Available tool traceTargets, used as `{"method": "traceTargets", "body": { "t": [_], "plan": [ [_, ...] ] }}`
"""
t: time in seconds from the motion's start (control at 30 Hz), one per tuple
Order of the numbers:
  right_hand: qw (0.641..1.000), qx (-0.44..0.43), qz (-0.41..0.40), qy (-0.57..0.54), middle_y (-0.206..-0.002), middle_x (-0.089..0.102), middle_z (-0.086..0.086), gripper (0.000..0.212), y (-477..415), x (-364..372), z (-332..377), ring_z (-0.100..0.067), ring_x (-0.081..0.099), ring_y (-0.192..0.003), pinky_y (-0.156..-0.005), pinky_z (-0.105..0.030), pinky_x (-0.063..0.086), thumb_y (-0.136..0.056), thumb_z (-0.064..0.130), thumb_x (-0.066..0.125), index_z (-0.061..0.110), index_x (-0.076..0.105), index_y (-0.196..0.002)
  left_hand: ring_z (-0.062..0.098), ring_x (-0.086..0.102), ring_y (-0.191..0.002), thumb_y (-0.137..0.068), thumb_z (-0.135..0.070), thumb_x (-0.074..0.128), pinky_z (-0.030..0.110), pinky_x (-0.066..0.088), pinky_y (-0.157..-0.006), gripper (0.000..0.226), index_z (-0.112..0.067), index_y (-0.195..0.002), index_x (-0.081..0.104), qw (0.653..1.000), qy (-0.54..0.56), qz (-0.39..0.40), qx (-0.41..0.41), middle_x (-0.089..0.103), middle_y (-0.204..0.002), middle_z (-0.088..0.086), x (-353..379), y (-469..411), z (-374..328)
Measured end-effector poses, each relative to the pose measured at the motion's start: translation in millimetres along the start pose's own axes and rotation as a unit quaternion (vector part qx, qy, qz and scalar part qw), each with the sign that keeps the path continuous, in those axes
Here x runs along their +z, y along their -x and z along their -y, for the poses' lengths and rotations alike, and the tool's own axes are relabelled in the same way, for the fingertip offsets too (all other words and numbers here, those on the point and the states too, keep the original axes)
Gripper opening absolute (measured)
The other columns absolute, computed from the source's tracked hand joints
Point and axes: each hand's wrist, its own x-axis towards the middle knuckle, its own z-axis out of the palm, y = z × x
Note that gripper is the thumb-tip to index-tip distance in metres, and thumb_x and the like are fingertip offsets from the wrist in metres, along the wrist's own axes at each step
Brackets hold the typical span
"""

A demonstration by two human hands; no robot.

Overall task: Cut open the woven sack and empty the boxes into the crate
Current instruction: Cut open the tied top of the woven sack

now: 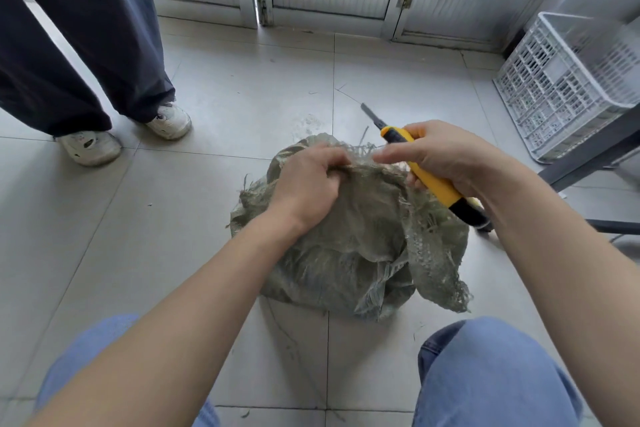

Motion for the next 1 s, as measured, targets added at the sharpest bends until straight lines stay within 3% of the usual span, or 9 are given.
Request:
{"method": "traceTargets", "body": {
  "t": [0.1, 0.2, 0.33, 0.43, 0.57, 0.67, 0.73, 0.87, 1.0],
  "plan": [
    [0.999, 0.007, 0.002, -0.053, -0.074, 0.053, -0.009, 0.023, -8, 7, 4, -0.014, 0.050, -0.045, -0.042, -0.022, 0.043, -0.078, 0.018, 0.071, 0.006, 0.061, -0.095, 0.021, 0.062, -0.083, -0.075, 0.003, 0.061, 0.034, 0.047, -0.085, 0.020, -0.010, -0.084, 0.075, 0.986, -0.022, -0.041, 0.162, 0.071, -0.084, 0.001, 14, 9, -10],
    [0.997, 0.053, 0.023, -0.058, -0.065, 0.053, -0.009, 0.007, -13, 13, 0, -0.012, 0.048, -0.039, -0.040, -0.020, 0.040, -0.077, 0.006, 0.061, 0.006, 0.059, -0.084, 0.018, 0.060, -0.083, -0.074, 0.004, 0.059, 0.031, 0.045, -0.082, 0.019, -0.009, -0.079, 0.073, 0.976, -0.030, -0.062, 0.205, 0.071, -0.083, 0.005, 17, 11, -9],
    [0.992, 0.062, 0.017, -0.110, -0.092, 0.063, -0.012, 0.024, -12, -1, -11, -0.012, 0.051, -0.044, -0.041, -0.018, 0.044, -0.081, 0.010, 0.065, 0.003, 0.059, -0.104, 0.016, 0.056, -0.079, -0.080, 0.008, 0.054, 0.020, 0.047, -0.075, 0.016, -0.004, -0.078, 0.064, 0.993, 0.017, -0.068, 0.096, 0.057, -0.084, -0.002, 3, 10, 6],
    [0.992, 0.054, 0.083, -0.072, -0.092, 0.062, -0.008, 0.047, -6, -4, -13, -0.010, 0.052, -0.049, -0.045, -0.022, 0.047, -0.066, 0.023, 0.081, 0.005, 0.061, -0.104, 0.011, 0.052, -0.077, -0.081, 0.008, 0.052, 0.006, 0.039, -0.070, 0.020, -0.009, -0.080, 0.061, 0.994, 0.017, -0.111, 0.018, 0.055, -0.087, -0.001, -3, 7, 10],
    [0.998, 0.022, 0.057, 0.008, -0.077, 0.062, -0.011, 0.033, -4, 13, -16, -0.017, 0.057, -0.055, -0.050, -0.024, 0.049, -0.071, -0.005, 0.073, 0.004, 0.060, -0.101, 0.017, 0.050, -0.089, -0.080, 0.007, 0.048, 0.024, 0.043, -0.083, 0.023, -0.015, -0.084, 0.055, 0.993, -0.004, -0.105, -0.052, 0.052, -0.094, -0.001, -5, 0, 11],
    [1.000, -0.004, 0.027, -0.001, -0.078, 0.060, -0.009, 0.031, -5, 17, -17, -0.020, 0.056, -0.063, -0.057, -0.027, 0.050, -0.072, -0.012, 0.065, 0.008, 0.058, -0.094, 0.017, 0.046, -0.105, -0.066, 0.002, 0.041, 0.030, 0.037, -0.095, 0.039, -0.016, -0.096, 0.058, 0.993, -0.021, -0.117, -0.015, 0.050, -0.102, -0.007, -9, 6, 5],
    [1.000, -0.007, 0.027, -0.003, -0.076, 0.059, -0.008, 0.032, -4, 17, -17, -0.021, 0.056, -0.064, -0.059, -0.029, 0.051, -0.072, -0.013, 0.065, 0.007, 0.058, -0.096, 0.010, 0.042, -0.109, -0.065, -0.005, 0.043, 0.021, 0.028, -0.093, 0.044, -0.019, -0.103, 0.061, 0.996, -0.012, -0.087, 0.027, 0.053, -0.107, -0.011, -11, 9, -2],
    [0.999, -0.020, 0.025, 0.005, -0.071, 0.058, -0.003, 0.032, -1, 19, -16, -0.017, 0.056, -0.059, -0.049, -0.022, 0.050, -0.072, -0.011, 0.066, 0.009, 0.059, -0.096, 0.009, 0.029, -0.122, -0.084, -0.033, 0.060, 0.030, 0.016, -0.094, 0.035, -0.025, -0.118, 0.060, 0.988, -0.126, 0.092, 0.009, 0.047, -0.127, -0.012, -2, 4, 4],
    [0.996, -0.031, 0.030, 0.073, -0.077, 0.062, -0.007, 0.026, 3, 14, -18, -0.019, 0.059, -0.060, -0.057, -0.031, 0.052, -0.072, 0.006, 0.075, 0.014, 0.058, -0.090, 0.021, 0.044, -0.119, -0.080, -0.018, 0.063, 0.039, 0.030, -0.105, 0.024, -0.024, -0.102, 0.068, 0.989, -0.096, 0.107, -0.041, 0.062, -0.118, -0.004, 7, 0, 21]
  ]
}}
